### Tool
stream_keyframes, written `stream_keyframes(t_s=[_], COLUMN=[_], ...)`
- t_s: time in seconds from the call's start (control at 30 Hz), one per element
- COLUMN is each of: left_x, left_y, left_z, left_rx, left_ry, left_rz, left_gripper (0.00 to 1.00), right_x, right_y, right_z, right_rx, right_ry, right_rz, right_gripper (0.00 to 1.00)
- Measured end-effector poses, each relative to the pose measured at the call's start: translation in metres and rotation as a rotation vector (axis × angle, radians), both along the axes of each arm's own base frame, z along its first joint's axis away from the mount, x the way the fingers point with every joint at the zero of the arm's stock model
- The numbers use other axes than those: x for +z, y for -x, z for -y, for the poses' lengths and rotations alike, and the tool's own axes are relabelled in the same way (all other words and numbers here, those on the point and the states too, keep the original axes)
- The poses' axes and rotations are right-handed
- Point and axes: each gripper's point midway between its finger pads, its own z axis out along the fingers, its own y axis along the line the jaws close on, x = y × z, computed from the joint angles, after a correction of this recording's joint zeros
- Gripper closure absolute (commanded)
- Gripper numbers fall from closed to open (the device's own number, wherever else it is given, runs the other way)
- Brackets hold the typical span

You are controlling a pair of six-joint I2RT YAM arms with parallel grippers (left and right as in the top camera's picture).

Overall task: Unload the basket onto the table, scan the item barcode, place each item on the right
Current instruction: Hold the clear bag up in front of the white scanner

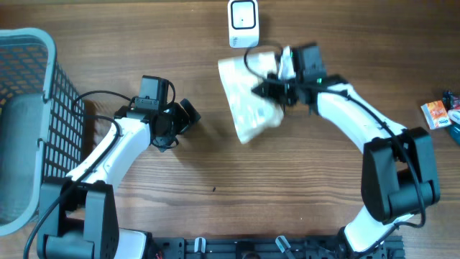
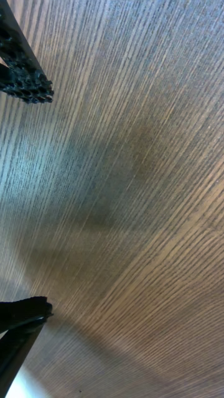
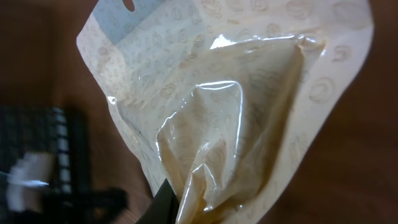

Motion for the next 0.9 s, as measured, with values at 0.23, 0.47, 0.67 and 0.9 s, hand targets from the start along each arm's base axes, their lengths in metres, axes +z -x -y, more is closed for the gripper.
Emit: stream_keyframes(t_s=[0.23, 0.47, 0.67, 0.9], left_x=[0.000, 0.001, 0.001, 0.001], left_y=[0.000, 0.000, 0.000, 0.000], left_z=[0.000, -0.001, 0.000, 0.000], left_rx=[0.001, 0.001, 0.001, 0.001], left_ry=[-0.001, -0.002, -0.002, -0.002], left_rz=[0.002, 0.002, 0.004, 0.004], left_gripper=[0.00, 0.00, 0.00, 0.00], right_x=[0.120, 0.034, 0.032, 0.078], right_y=[-0.101, -0.161, -0.183, -0.186], right_z=[0.002, 0.003, -0.005, 0.013], right_rx=[-0.340, -0.602, -0.553, -0.508], right_ry=[-0.251, -0.471, -0.410, -0.212], right_rz=[0.355, 0.240, 0.308, 0.383], right_gripper=[0.95, 0.95, 0.95, 0.95])
